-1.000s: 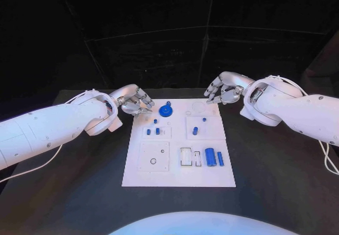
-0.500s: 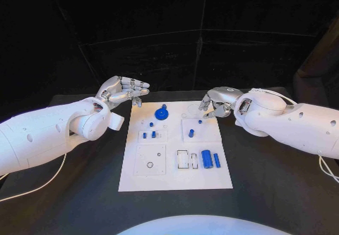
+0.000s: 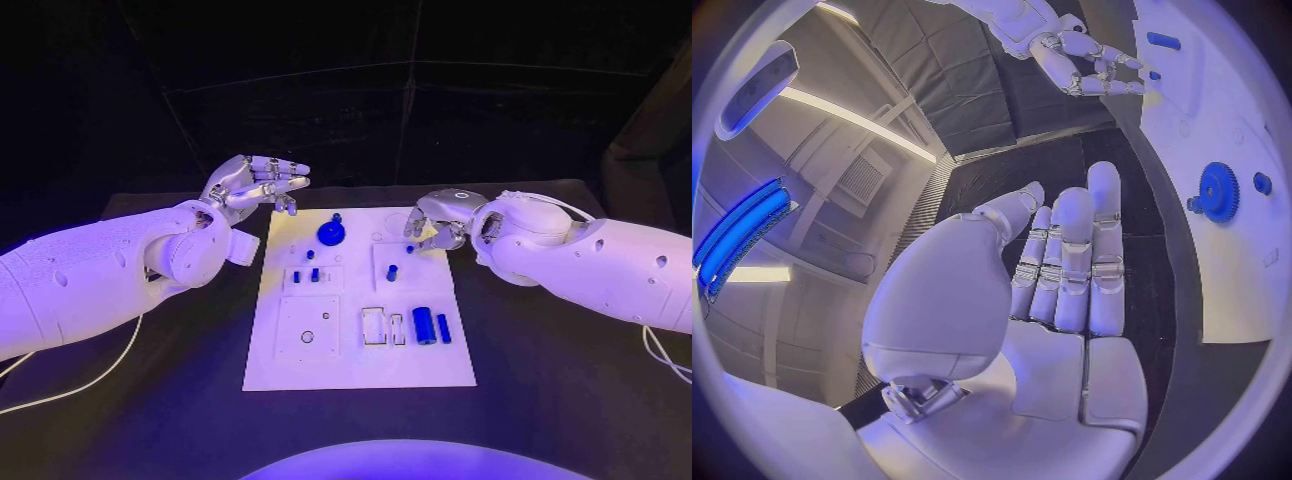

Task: Assemble the parts on the task board

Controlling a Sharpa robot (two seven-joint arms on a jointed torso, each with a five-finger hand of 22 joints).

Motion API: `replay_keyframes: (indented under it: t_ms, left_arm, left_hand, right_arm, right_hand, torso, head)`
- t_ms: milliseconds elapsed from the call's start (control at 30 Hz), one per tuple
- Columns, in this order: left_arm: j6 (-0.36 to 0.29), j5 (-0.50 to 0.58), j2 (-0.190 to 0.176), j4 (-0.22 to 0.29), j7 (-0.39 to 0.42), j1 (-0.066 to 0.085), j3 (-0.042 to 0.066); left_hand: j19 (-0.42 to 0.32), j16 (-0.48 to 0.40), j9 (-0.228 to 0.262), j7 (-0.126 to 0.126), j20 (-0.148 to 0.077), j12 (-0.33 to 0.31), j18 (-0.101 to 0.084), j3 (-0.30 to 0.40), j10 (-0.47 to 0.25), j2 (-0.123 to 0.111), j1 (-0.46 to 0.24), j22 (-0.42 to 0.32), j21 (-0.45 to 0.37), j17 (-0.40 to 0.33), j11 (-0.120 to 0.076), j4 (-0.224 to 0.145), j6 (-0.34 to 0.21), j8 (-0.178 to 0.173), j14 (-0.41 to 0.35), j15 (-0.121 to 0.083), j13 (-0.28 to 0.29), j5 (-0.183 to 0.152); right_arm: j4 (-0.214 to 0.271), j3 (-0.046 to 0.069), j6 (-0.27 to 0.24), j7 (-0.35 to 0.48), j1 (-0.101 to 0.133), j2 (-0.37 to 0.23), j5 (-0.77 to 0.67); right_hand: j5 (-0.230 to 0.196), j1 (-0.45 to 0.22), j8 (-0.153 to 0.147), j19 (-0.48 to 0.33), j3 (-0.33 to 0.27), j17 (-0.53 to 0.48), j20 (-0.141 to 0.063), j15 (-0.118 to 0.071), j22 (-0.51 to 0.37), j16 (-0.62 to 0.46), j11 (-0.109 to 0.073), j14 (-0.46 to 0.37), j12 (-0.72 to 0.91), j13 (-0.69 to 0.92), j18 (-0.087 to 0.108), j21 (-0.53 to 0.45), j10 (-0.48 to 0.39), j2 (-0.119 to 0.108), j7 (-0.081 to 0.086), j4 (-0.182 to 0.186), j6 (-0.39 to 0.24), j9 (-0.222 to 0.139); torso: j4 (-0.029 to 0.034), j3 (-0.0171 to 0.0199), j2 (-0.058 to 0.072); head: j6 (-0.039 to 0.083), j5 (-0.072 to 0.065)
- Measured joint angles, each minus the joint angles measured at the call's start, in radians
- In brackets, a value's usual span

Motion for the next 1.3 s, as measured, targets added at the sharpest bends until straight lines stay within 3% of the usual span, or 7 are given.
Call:
replay_keyframes:
  t_ms: [300,700,967,1100,1300]
  left_arm:
    - [0.005,0.011,-0.007,0.008,0.000,0.000,0.000]
    - [0.006,0.015,-0.006,0.007,0.000,0.000,0.000]
    - [0.009,0.016,-0.006,0.005,0.000,0.000,0.000]
    - [0.011,0.016,-0.006,0.003,0.000,0.000,0.000]
    - [0.013,0.017,-0.006,-0.001,0.000,0.000,0.000]
  left_hand:
    - [0.000,0.000,0.000,0.000,0.000,0.000,0.000,0.000,0.000,0.000,0.000,-0.001,-0.003,-0.001,0.000,0.000,0.000,0.000,-0.002,-0.002,0.000,0.000]
    - [0.000,0.000,0.000,0.000,0.000,0.004,0.000,0.000,0.000,0.000,0.000,-0.002,-0.004,-0.003,0.000,0.000,0.000,0.000,-0.005,0.002,0.000,0.000]
    - [0.000,0.000,0.000,0.000,0.000,0.004,0.000,0.000,-0.004,0.000,0.000,-0.003,-0.004,-0.004,0.004,0.000,0.000,0.004,-0.005,0.002,0.000,0.000]
    - [0.000,0.000,0.000,0.000,0.000,0.004,0.000,0.000,-0.004,0.000,0.000,-0.003,-0.004,-0.004,0.004,0.000,0.000,0.004,-0.005,0.002,0.000,0.000]
    - [0.000,-0.004,0.000,0.000,0.000,0.004,0.000,-0.003,-0.004,0.000,0.000,-0.004,-0.008,-0.006,0.004,-0.003,0.000,0.004,-0.005,0.002,-0.001,0.000]
  right_arm:
    - [-0.015,0.000,0.021,0.002,-0.012,0.014,-0.003]
    - [-0.031,0.001,0.043,0.007,-0.019,0.034,-0.003]
    - [-0.036,0.003,0.054,0.005,-0.019,0.038,-0.005]
    - [-0.036,0.004,0.056,0.000,-0.019,0.040,-0.013]
    - [-0.030,0.004,0.046,-0.018,-0.024,0.043,-0.035]
  right_hand:
    - [-0.008,0.005,0.000,0.002,0.058,0.012,-0.001,0.004,0.021,0.008,0.000,0.004,-0.011,-0.032,0.000,0.018,0.022,-0.005,0.007,-0.001,0.007,0.000]
    - [-0.013,-0.002,0.000,0.016,0.142,0.030,-0.001,0.004,0.062,0.031,-0.009,0.004,-0.019,-0.038,0.000,0.047,0.059,-0.012,-0.001,-0.007,0.039,0.001]
    - [-0.019,-0.007,0.000,0.032,0.219,0.034,-0.010,0.004,0.101,0.035,-0.016,0.004,-0.026,-0.039,0.000,0.075,0.095,-0.017,-0.011,-0.025,0.075,0.002]
    - [-0.032,-0.012,0.000,0.036,0.258,0.034,-0.014,0.000,0.118,0.040,-0.022,0.000,-0.028,-0.038,-0.016,0.085,0.111,-0.023,-0.014,-0.038,0.086,0.002]
    - [-0.052,-0.035,0.000,0.039,0.334,0.034,-0.017,0.000,0.138,0.046,-0.022,0.000,-0.037,-0.036,-0.016,0.103,0.125,-0.044,-0.014,-0.064,0.097,0.002]
  torso:
    - [0.0005,0.0002,0.002]
    - [-0.0004,0.0008,0.002]
    - [-0.0004,0.0009,0.001]
    - [-0.0004,0.0008,0.001]
    - [-0.0005,0.0007,0.000]
  head:
    - [-0.005,-0.002]
    - [-0.012,0.000]
    - [-0.016,0.000]
    - [-0.018,0.000]
    - [-0.019,0.000]
